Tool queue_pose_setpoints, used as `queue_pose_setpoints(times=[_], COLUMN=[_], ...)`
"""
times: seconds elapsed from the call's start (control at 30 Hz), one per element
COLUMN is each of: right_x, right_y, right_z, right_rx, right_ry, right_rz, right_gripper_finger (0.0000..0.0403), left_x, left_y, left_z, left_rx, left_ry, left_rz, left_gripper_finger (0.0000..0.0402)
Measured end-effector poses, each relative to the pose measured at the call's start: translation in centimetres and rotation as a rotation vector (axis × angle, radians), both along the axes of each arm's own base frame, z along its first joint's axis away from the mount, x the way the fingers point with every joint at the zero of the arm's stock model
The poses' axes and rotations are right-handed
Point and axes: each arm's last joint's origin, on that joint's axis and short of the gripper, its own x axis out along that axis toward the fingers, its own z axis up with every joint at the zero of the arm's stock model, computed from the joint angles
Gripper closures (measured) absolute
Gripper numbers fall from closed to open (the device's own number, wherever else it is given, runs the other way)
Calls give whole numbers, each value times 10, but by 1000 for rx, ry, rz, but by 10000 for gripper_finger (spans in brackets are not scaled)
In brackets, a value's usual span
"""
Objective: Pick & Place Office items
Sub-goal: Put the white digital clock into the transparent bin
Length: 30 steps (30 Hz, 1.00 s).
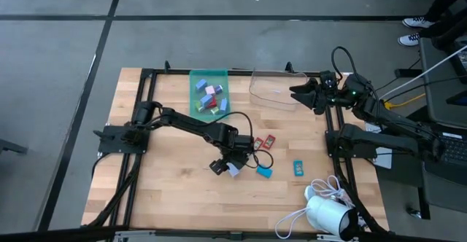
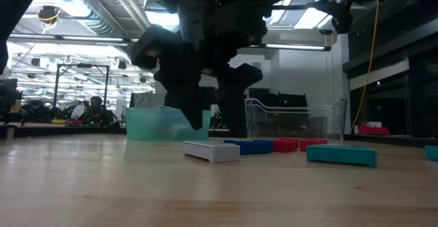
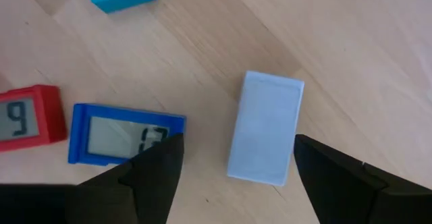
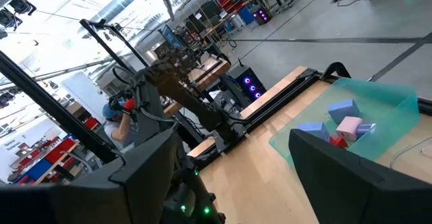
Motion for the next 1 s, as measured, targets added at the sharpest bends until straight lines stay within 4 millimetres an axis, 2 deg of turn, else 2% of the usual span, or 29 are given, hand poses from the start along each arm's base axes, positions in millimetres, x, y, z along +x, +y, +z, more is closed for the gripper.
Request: queue_pose_setpoints(times=[0.3, 0.5, 0.7, 0.8, 0.97, 1.0], right_x=[0, 0, 0, 0, 0, 0], right_y=[0, 0, 0, 0, 0, 0], right_z=[0, 0, 0, 0, 0, 0], right_rx=[0, 1, 1, 1, -6, -11], right_ry=[0, 0, 1, 1, 1, 2], right_rz=[0, -1, -4, -4, -13, -13], right_gripper_finger=[111, 111, 111, 111, 111, 111], left_x=[0, 0, 1, 2, 4, 4], left_y=[-2, -9, -14, -14, -12, -12], left_z=[-5, -23, -29, -30, -30, -30], left_rx=[12, -6, 26, 51, 44, 37], left_ry=[10, 70, 70, 59, 58, 63], left_rz=[-51, -71, -80, -63, 28, 51], left_gripper_finger=[123, 123, 130, 157, 251, 254])
